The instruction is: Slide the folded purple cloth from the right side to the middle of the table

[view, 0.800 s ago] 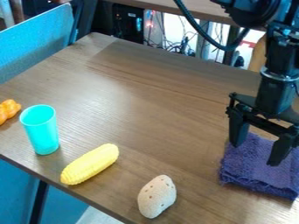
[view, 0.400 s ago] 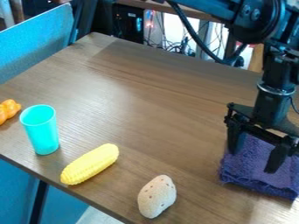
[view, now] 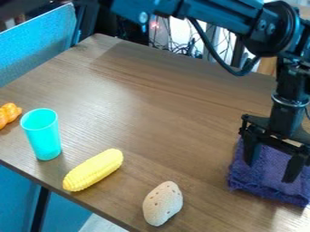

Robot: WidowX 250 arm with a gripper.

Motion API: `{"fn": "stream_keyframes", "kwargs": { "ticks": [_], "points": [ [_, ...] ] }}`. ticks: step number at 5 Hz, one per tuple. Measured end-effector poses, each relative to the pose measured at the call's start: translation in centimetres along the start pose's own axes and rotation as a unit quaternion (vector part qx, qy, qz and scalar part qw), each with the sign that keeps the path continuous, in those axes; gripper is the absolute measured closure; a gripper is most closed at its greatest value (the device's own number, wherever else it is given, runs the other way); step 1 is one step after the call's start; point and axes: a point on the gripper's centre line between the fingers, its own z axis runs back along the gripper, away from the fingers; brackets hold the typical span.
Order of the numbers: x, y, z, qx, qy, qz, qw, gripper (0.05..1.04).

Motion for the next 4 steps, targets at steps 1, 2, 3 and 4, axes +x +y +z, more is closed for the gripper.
{"fn": "stream_keyframes", "kwargs": {
  "ticks": [1, 2, 3, 4],
  "points": [
    [1.0, 0.1, -1.8, 0.004, -0.005, 0.032, 0.9995, 0.087],
    [2.0, 0.5, -1.8, 0.019, -0.022, 0.058, 0.9979, 0.087],
    [1.0, 2.9, -1.9, 0.063, -0.023, 0.074, 0.995, 0.085],
    [-1.4, 7.4, -1.4, 0.123, 0.016, 0.1, 0.9873, 0.085]
  ]
}}
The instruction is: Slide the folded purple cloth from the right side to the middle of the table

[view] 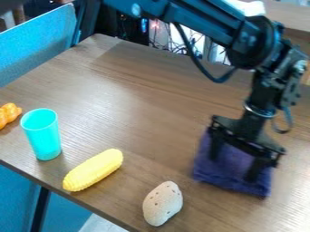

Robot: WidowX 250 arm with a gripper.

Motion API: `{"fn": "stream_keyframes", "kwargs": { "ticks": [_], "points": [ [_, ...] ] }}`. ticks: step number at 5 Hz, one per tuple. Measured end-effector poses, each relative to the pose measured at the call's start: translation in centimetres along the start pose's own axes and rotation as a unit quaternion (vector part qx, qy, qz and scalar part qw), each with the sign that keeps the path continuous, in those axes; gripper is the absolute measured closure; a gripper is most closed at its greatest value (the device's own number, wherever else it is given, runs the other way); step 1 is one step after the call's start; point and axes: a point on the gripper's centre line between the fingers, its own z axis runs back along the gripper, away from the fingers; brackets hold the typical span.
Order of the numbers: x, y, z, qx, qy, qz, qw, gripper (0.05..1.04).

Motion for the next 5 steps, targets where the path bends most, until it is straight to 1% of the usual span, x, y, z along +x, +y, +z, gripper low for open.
{"fn": "stream_keyframes", "kwargs": {
  "ticks": [1, 2, 3, 4, 5],
  "points": [
    [-0.5, 5.4, -0.2, 0.049, 0.071, 0.054, 0.9948, 0.085],
    [2.0, 9.8, -1.3, 0.031, 0.105, 0.054, 0.9925, 0.085],
    [3.1, 12.5, -1.7, 0.027, 0.11, 0.069, 0.9912, 0.085],
    [3.4, 12.9, -1.8, 0.039, 0.121, 0.061, 0.99, 0.084],
    [3.2, 13.0, -1.8, 0.038, 0.124, 0.054, 0.99, 0.083]
  ]
}}
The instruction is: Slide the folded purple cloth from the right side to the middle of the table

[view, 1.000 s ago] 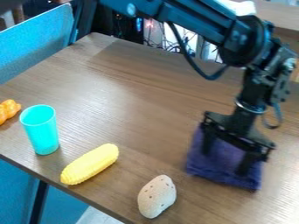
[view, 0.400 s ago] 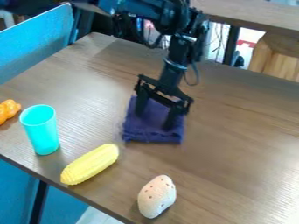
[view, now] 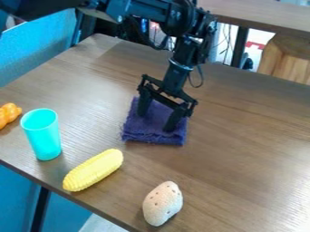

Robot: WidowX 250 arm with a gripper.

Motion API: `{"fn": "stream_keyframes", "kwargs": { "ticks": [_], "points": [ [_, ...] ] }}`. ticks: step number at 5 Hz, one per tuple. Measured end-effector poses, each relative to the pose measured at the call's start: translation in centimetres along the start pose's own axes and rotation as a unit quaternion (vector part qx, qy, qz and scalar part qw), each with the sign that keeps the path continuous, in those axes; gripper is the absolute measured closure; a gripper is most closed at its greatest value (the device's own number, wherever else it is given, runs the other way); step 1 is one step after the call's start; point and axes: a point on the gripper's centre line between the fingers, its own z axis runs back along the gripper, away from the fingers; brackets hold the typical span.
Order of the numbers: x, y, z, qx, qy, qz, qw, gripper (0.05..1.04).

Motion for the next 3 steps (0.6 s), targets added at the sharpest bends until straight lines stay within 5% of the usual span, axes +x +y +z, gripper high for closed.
{"fn": "stream_keyframes", "kwargs": {
  "ticks": [1, 2, 3],
  "points": [
    [-0.9, 0.5, 0.1, 0.001, 0.012, 0.003, 0.9999, 0.084],
    [-1.9, 1.4, 2.2, -0.02, -0.023, 0.007, 0.9995, 0.084],
    [-4.2, 1.6, 6.9, -0.072, -0.115, -0.021, 0.9905, 0.084]
  ]
}}
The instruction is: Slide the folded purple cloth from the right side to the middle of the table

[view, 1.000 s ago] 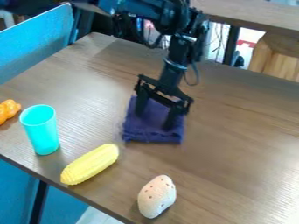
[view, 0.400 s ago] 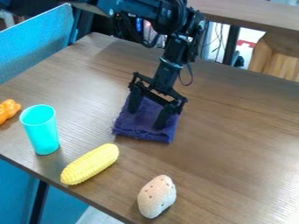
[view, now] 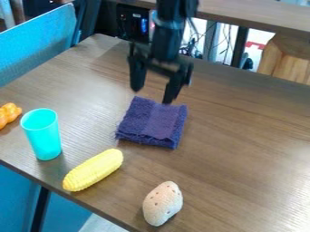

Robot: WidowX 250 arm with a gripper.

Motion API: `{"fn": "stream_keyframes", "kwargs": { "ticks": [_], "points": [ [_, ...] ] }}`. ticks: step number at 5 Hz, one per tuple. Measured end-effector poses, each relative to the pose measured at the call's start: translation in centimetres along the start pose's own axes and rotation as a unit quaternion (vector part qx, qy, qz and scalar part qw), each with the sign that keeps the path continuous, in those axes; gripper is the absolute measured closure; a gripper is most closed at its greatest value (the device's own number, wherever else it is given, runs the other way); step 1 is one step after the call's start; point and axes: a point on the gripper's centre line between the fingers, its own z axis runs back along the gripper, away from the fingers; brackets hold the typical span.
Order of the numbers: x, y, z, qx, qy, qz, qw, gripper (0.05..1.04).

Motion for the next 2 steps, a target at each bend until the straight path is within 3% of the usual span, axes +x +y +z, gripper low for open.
{"fn": "stream_keyframes", "kwargs": {
  "ticks": [1, 2],
  "points": [
    [-1.3, -0.1, 1.1, -0.02, -0.028, -0.024, 0.9991, 0.084],
    [-2.9, -0.6, 0.9, -0.038, -0.015, -0.052, 0.9978, 0.084]
  ]
}}
